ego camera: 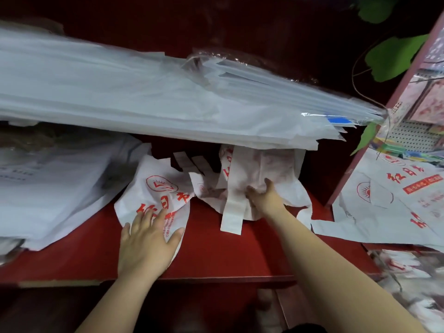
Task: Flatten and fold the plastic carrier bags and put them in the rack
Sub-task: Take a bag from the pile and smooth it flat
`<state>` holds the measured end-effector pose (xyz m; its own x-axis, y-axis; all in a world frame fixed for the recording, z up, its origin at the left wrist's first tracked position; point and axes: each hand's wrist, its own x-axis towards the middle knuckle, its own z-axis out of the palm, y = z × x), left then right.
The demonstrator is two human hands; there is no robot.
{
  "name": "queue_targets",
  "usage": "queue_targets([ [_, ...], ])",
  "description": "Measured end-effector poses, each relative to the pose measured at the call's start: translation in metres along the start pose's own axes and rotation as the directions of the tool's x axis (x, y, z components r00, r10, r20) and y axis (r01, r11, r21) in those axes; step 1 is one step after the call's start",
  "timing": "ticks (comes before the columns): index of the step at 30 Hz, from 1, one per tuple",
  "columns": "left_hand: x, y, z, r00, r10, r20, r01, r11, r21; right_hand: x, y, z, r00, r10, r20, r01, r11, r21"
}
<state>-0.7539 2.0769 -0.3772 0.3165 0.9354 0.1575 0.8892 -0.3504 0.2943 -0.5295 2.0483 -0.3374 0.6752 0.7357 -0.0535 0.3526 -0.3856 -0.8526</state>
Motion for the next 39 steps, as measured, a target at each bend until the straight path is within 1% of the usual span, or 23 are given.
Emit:
queue_targets([
  [2,-0.001,0.0,0.001,1.0,0.011,-0.002,-0.011,1.0,-0.011,-0.015,0.006,-0.01,0.998,-0.03,-0.061,0.026,0.997,-0.071],
  [3,-0.002,0.0,0.001,1.0,0.015,-0.004,-0.015,1.0,-0.018,-0.023,0.012,-0.015,0.995,-0.052,-0.083,0.037,0.983,-0.182],
  [5,-0.003,-0.001,0.001,1.0,0.013,-0.02,-0.014,0.997,-0.074,-0.039,0.024,-0.026,0.985,-0.108,-0.133,0.043,0.905,-0.422],
  [6,-0.004,-0.001,0.001,0.999,0.003,-0.035,-0.007,0.992,-0.122,-0.049,0.026,-0.028,0.968,-0.182,-0.173,0.072,0.861,-0.504],
  [7,-0.005,0.0,0.0,0.999,-0.015,-0.05,0.006,0.984,-0.176,-0.055,0.03,-0.029,0.919,-0.325,-0.224,0.152,0.815,-0.559],
  [8,-0.007,0.001,-0.003,0.997,-0.038,-0.066,0.022,0.974,-0.227,-0.06,0.032,-0.03,0.86,-0.471,-0.196,0.27,0.746,-0.609],
  [9,-0.008,0.002,-0.004,0.995,-0.06,-0.079,0.036,0.962,-0.272,-0.061,0.034,-0.028,0.812,-0.574,-0.102,0.38,0.653,-0.655],
  [10,-0.01,0.004,-0.006,0.993,-0.076,-0.092,0.044,0.951,-0.307,-0.06,0.036,-0.024,0.803,-0.595,0.04,0.46,0.575,-0.676],
  [11,-0.012,0.004,-0.008,0.991,-0.086,-0.099,0.049,0.943,-0.33,-0.059,0.034,-0.02,0.842,-0.507,0.185,0.483,0.556,-0.676],
  [12,-0.014,0.005,-0.009,0.992,-0.086,-0.096,0.048,0.939,-0.34,-0.055,0.033,-0.016,0.877,-0.385,0.287,0.47,0.572,-0.672],
  [13,-0.014,0.004,-0.009,0.993,-0.077,-0.089,0.042,0.941,-0.337,-0.048,0.034,-0.012,0.893,-0.292,0.343,0.45,0.597,-0.664],
  [16,-0.013,-0.001,-0.003,0.994,0.01,-0.111,-0.039,0.963,-0.267,-0.022,0.033,-0.004,0.918,-0.181,0.352,0.38,0.65,-0.658],
  [19,-0.012,-0.003,0.002,0.99,0.069,-0.122,-0.093,0.973,-0.21,0.0,0.033,-0.004,0.936,-0.124,0.33,0.334,0.612,-0.717],
  [21,-0.011,-0.005,0.006,0.986,0.118,-0.118,-0.137,0.976,-0.168,0.011,0.032,-0.006,0.94,-0.122,0.318,0.327,0.586,-0.742],
  [24,-0.011,-0.009,0.011,0.963,0.216,-0.16,-0.228,0.972,-0.061,0.024,0.033,-0.011,0.952,-0.146,0.27,0.299,0.641,-0.707],
  [26,-0.018,-0.012,0.016,0.947,0.262,-0.186,-0.272,0.962,-0.03,0.022,0.032,-0.013,0.952,-0.249,0.175,0.3,0.673,-0.676],
  [28,-0.029,-0.015,0.02,0.934,0.289,-0.211,-0.3,0.953,-0.025,0.007,0.031,-0.011,0.904,-0.427,0.01,0.346,0.718,-0.604],
  [29,-0.034,-0.016,0.02,0.933,0.297,-0.204,-0.309,0.951,-0.027,-0.003,0.03,-0.008,0.861,-0.507,-0.041,0.408,0.736,-0.54],
  [30,-0.038,-0.016,0.021,0.928,0.309,-0.207,-0.323,0.946,-0.037,-0.015,0.03,-0.005,0.818,-0.573,-0.049,0.486,0.734,-0.474],
  [32,-0.043,-0.017,0.022,0.916,0.327,-0.233,-0.354,0.931,-0.084,-0.036,0.03,0.006,0.751,-0.658,0.044,0.619,0.68,-0.393],
  [33,-0.044,-0.018,0.021,0.913,0.329,-0.24,-0.362,0.925,-0.112,-0.044,0.03,0.011,0.736,-0.667,0.116,0.657,0.662,-0.361],
  [36,-0.05,-0.022,0.02,0.902,0.32,-0.288,-0.385,0.9,-0.206,-0.063,0.027,0.022,0.732,-0.606,0.311,0.681,0.66,-0.318],
  [39,-0.056,-0.033,0.021,0.9,0.3,-0.316,-0.405,0.845,-0.35,-0.079,0.031,0.026,0.679,-0.617,0.397,0.73,0.628,-0.271],
])
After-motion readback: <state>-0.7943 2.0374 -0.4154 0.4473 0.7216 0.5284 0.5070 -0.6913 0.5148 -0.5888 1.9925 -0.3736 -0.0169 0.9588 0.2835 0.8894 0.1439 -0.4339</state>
